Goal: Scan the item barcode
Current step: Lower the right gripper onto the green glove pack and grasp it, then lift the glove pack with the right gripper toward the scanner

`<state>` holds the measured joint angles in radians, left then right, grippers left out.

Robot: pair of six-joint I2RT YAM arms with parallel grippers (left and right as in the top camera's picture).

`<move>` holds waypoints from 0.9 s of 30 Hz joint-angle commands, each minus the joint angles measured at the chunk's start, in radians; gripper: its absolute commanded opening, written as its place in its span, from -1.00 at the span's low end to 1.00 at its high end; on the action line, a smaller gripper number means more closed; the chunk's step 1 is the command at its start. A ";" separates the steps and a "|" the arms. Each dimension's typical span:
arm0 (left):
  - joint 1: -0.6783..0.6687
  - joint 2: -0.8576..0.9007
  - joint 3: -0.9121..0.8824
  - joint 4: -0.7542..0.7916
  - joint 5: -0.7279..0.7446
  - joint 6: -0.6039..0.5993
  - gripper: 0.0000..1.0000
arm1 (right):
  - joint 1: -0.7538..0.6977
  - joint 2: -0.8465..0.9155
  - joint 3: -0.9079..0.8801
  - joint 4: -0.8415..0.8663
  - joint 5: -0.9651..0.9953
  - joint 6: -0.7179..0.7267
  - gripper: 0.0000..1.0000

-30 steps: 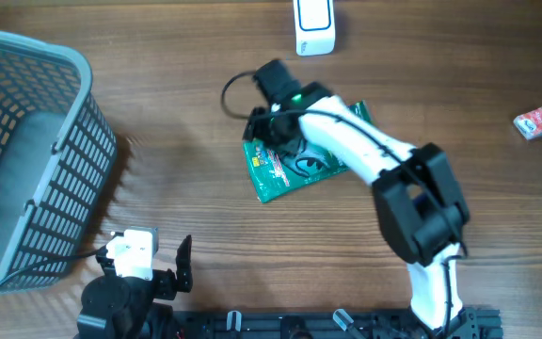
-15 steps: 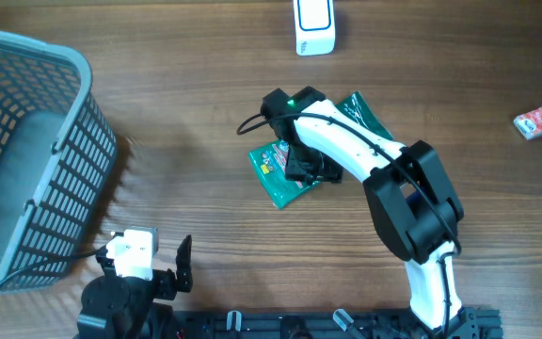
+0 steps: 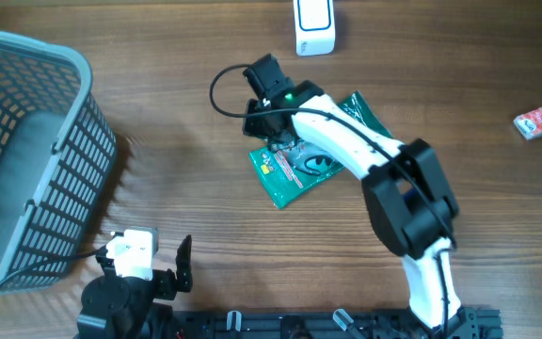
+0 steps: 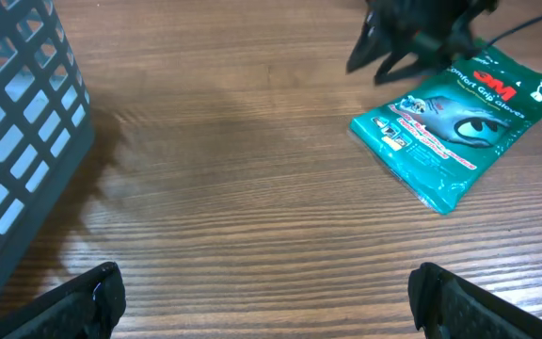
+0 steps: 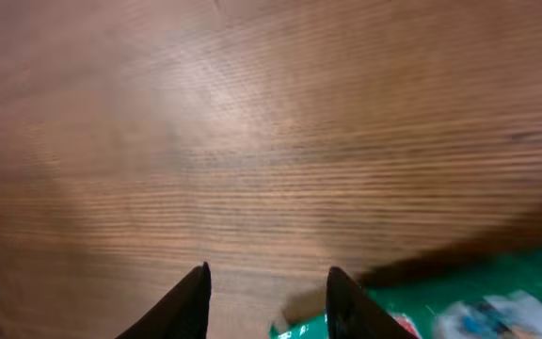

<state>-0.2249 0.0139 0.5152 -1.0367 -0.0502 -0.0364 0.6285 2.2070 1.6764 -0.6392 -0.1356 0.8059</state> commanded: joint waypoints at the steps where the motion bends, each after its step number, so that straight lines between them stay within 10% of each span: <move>1: 0.005 -0.006 0.003 0.004 0.009 -0.002 1.00 | 0.001 0.060 -0.009 -0.031 -0.055 0.004 -0.31; 14: 0.005 -0.006 0.003 0.004 0.008 -0.002 1.00 | 0.001 0.027 0.006 -0.555 0.217 -0.108 -0.49; 16: 0.005 -0.006 0.003 0.004 0.009 -0.002 1.00 | 0.003 -0.012 0.020 -0.556 0.219 -0.107 -0.29; 19: 0.005 -0.006 0.003 0.004 0.009 -0.002 1.00 | 0.002 -0.081 0.022 -0.552 0.290 -0.076 0.54; 27: 0.005 -0.006 0.003 0.004 0.009 -0.002 1.00 | 0.000 -0.083 -0.040 -0.433 0.577 -0.076 0.99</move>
<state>-0.2249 0.0139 0.5152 -1.0367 -0.0502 -0.0364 0.6296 2.1220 1.6730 -1.1152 0.3202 0.7406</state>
